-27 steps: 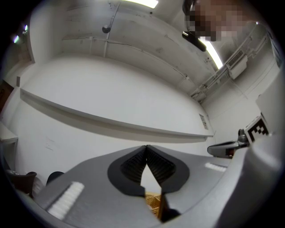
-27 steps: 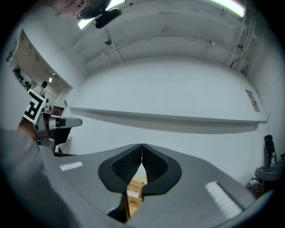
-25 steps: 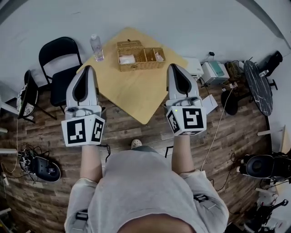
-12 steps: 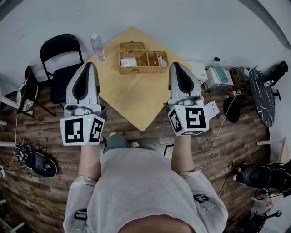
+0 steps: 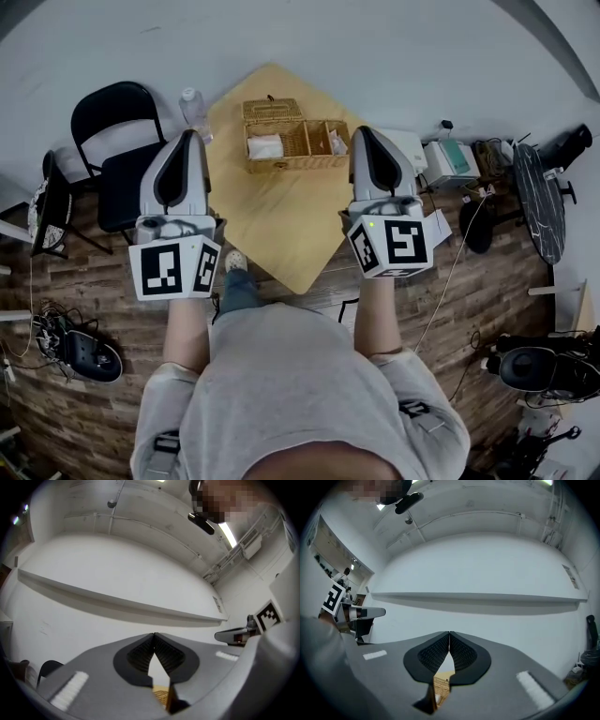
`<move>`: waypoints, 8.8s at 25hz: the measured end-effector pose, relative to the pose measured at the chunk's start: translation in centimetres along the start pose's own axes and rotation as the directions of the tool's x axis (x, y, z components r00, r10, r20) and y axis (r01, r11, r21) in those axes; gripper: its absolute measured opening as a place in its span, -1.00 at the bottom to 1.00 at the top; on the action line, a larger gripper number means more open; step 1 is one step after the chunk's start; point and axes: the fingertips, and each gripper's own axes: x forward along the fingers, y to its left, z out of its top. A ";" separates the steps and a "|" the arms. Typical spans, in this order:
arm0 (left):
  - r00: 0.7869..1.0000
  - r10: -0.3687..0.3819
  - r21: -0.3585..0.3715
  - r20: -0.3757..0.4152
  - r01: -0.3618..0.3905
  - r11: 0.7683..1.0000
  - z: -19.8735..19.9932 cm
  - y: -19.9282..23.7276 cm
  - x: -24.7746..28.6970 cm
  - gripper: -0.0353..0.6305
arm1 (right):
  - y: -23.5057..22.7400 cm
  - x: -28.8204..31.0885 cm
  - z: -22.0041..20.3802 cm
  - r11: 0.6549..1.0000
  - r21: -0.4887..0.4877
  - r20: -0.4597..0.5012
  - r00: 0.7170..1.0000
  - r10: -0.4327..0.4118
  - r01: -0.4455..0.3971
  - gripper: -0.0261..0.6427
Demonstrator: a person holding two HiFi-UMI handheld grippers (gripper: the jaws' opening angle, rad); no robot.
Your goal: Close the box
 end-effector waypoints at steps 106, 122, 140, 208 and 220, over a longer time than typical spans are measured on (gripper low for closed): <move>0.798 -0.465 -0.364 -0.382 0.333 0.870 -27.4 6.9 16.1 -0.72 | 2.6 34.8 -44.2 0.942 0.334 -0.923 0.191 0.334 -0.033 -0.87; 0.813 -0.469 -0.349 -0.345 0.353 0.868 -25.3 6.1 16.2 -0.72 | 2.2 35.5 -35.2 0.929 0.368 -0.846 0.398 0.354 -0.042 -0.87; 0.851 -0.422 -0.300 -0.312 0.333 0.894 -22.1 5.6 14.6 -0.72 | 2.6 31.0 -26.2 0.912 0.401 -0.757 0.531 0.381 -0.083 -0.87; 0.902 -0.304 -0.179 -0.306 0.259 0.949 -18.2 2.4 5.2 -0.72 | 8.4 9.1 -31.7 0.873 0.486 -0.762 0.466 0.450 -0.047 -0.87; 0.901 -0.292 -0.173 -0.319 0.248 0.953 -18.5 2.6 5.2 -0.72 | 8.6 8.5 -33.9 0.874 0.486 -0.775 0.451 0.442 -0.022 -0.87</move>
